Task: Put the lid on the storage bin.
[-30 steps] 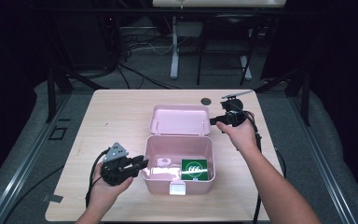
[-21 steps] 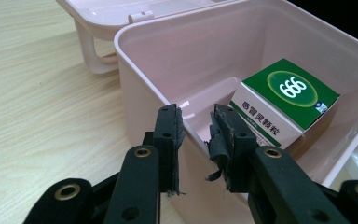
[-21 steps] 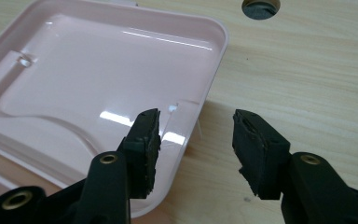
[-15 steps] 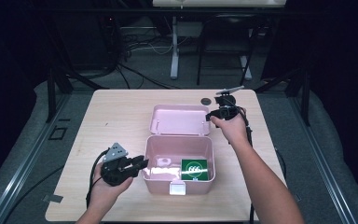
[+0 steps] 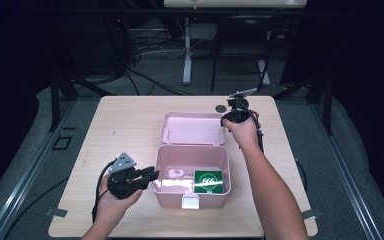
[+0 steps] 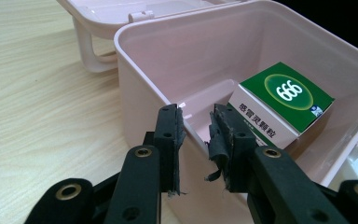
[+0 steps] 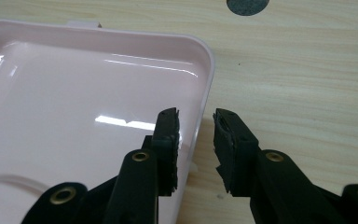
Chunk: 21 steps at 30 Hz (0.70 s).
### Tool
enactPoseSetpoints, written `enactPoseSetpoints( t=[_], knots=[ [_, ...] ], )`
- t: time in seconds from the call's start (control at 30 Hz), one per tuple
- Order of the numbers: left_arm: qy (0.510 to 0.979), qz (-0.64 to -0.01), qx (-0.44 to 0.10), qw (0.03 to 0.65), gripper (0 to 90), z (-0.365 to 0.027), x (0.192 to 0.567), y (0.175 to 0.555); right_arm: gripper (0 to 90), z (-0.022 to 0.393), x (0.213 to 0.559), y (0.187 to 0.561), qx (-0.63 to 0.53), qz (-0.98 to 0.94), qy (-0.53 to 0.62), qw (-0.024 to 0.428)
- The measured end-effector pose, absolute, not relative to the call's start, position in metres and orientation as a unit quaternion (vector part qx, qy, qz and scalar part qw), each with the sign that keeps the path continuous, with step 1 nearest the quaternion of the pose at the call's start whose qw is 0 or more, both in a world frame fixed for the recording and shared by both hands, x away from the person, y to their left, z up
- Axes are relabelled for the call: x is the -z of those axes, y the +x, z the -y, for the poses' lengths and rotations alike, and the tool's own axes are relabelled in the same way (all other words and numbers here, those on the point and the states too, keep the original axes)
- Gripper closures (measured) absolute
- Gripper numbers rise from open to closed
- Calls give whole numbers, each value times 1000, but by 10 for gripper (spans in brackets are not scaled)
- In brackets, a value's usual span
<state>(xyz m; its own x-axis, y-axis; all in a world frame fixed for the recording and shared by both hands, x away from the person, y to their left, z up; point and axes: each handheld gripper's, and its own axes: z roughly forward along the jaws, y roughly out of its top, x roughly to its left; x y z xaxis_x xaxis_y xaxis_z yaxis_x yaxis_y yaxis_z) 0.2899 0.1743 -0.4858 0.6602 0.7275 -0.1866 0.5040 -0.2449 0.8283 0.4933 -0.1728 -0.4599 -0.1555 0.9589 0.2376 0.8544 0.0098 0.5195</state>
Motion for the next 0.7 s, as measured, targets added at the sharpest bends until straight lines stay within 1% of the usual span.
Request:
enactPoseSetpoints(
  t=[0.03, 0.07, 0.17, 0.43, 0.53, 0.7],
  knots=[
    [779, -396, -119, 472, 723, -174, 486, 290, 726, 172, 463, 496, -287, -703, 646, 84],
    [779, -396, -119, 472, 723, -174, 486, 290, 726, 172, 463, 496, -287, -703, 646, 84],
    [779, -396, -119, 472, 723, -174, 486, 290, 762, 169, 468, 499, -279, -702, 651, 81],
    [778, -396, -119, 473, 724, -174, 486, 290, 791, 167, 474, 503, -269, -697, 660, 79],
    [778, -397, -119, 473, 726, -174, 486, 290, 804, 168, 476, 505, -261, -695, 667, 67],
    [778, -397, -119, 473, 726, -174, 486, 290, 823, 170, 476, 505, -272, -687, 671, 67]
  ],
)
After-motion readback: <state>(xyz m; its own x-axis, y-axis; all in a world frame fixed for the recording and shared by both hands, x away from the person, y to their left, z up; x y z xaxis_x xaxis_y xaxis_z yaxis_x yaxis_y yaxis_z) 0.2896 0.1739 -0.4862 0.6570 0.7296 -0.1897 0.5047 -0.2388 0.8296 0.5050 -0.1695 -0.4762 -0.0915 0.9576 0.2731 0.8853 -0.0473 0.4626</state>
